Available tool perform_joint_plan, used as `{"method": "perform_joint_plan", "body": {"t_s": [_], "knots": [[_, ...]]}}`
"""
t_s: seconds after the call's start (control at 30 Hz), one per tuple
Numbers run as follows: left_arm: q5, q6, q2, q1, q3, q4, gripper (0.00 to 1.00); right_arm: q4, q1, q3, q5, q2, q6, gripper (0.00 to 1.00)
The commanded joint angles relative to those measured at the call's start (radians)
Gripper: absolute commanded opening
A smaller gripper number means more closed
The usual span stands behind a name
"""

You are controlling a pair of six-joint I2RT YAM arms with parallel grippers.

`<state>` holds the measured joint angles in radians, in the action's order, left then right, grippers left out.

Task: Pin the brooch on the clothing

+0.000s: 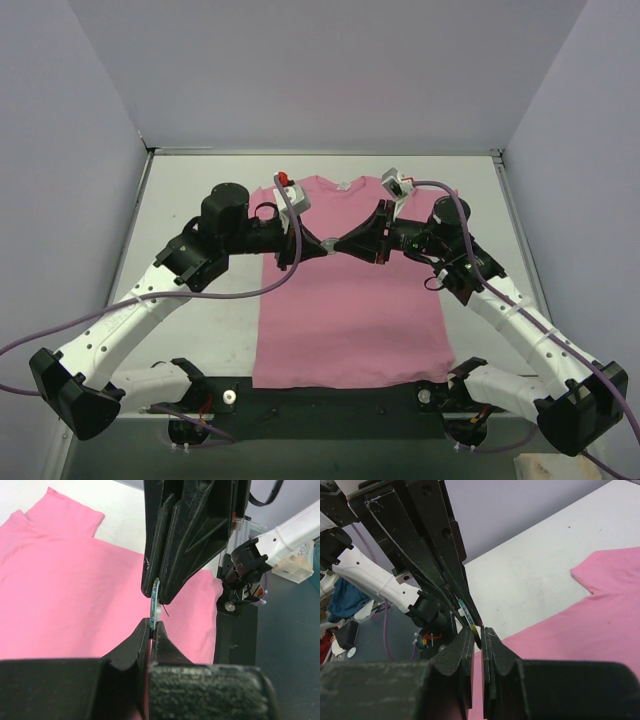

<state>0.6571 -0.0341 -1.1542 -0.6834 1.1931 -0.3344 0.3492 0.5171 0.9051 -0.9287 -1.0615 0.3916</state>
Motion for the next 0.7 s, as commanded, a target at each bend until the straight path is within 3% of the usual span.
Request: {"method": "perform_joint_plan", "body": {"t_s": [0.0, 0.17, 0.37, 0.67], "knots": [[-0.084, -0.024, 0.001, -0.004, 0.042, 0.017, 0.1, 0.137, -0.008, -0.008, 0.102, 0.017, 0.038, 0.0], [-0.059, -0.13, 0.004, 0.067, 0.011, 0.148, 0.4, 0.203, -0.02, -0.103, 0.332, 0.089, 0.137, 0.0], [0.107, -0.266, 0.016, 0.128, -0.075, 0.403, 0.69, 0.446, -0.061, -0.213, 0.361, 0.123, 0.305, 0.0], [0.185, -0.454, -0.018, 0.156, -0.122, 0.629, 0.72, 0.804, -0.068, -0.232, 0.205, 0.02, 0.501, 0.0]]}}
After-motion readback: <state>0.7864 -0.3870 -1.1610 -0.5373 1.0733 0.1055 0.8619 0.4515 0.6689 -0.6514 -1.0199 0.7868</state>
